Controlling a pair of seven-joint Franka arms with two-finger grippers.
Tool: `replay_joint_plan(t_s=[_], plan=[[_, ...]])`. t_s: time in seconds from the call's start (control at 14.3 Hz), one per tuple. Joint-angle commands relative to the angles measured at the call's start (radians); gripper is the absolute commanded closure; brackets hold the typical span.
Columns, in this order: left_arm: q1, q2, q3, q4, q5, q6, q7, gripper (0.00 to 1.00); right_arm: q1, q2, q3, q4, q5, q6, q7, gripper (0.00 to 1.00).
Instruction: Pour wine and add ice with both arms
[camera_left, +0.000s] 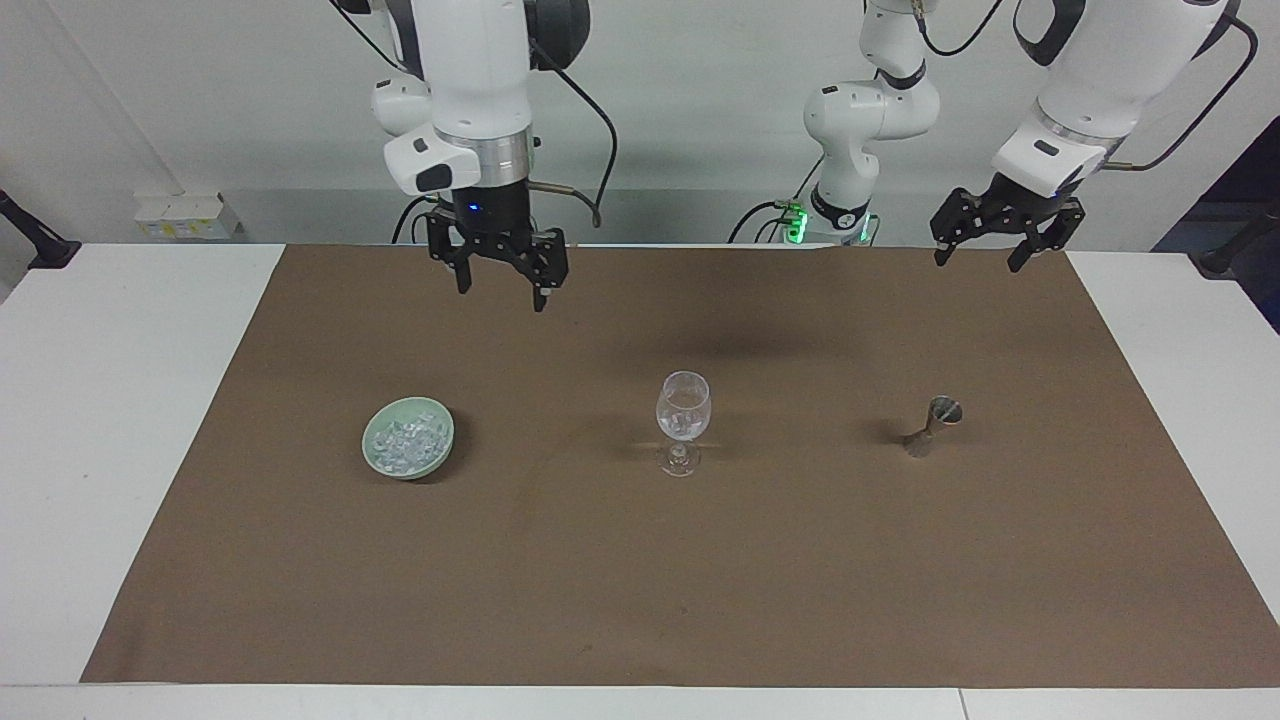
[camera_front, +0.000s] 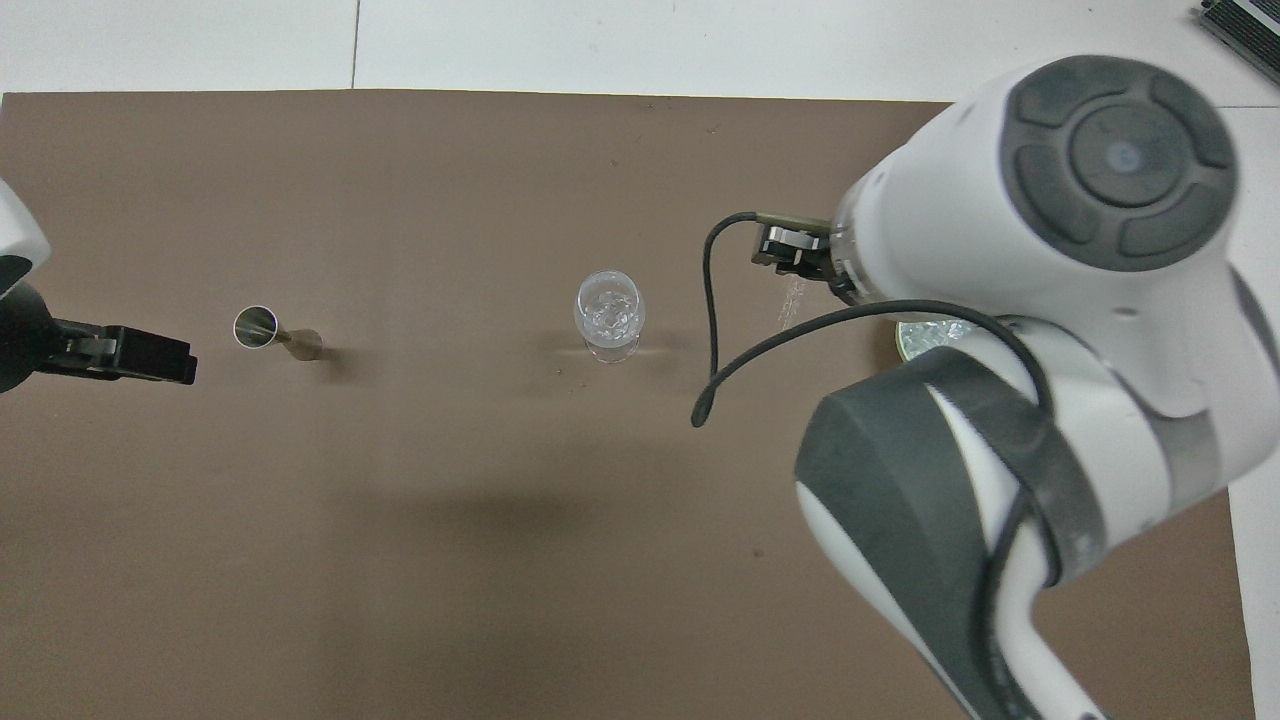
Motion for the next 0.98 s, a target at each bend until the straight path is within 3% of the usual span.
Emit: replay_joint_plan(t_s=[0.0, 0.35, 0.7, 0.91], plan=[[-0.013, -0.008, 0.01, -0.016, 0.012, -0.015, 0.01, 0.0, -0.068, -0.072, 0.01, -0.066, 0.027, -0.066, -0.064, 0.0], [-0.002, -0.009, 0.01, -0.016, 0.01, -0.02, 0.01, 0.0, -0.151, -0.143, 0.005, -0.121, 0.105, -0.128, -0.159, 0.0], [-0.002, -0.009, 0.017, -0.014, 0.012, -0.023, 0.015, 0.0, -0.228, -0.141, 0.001, -0.129, 0.173, -0.105, -0.241, 0.0], [-0.002, -0.009, 0.017, -0.014, 0.016, -0.023, 0.017, 0.0, -0.192, -0.134, -0.065, -0.118, 0.185, -0.097, -0.284, 0.0]])
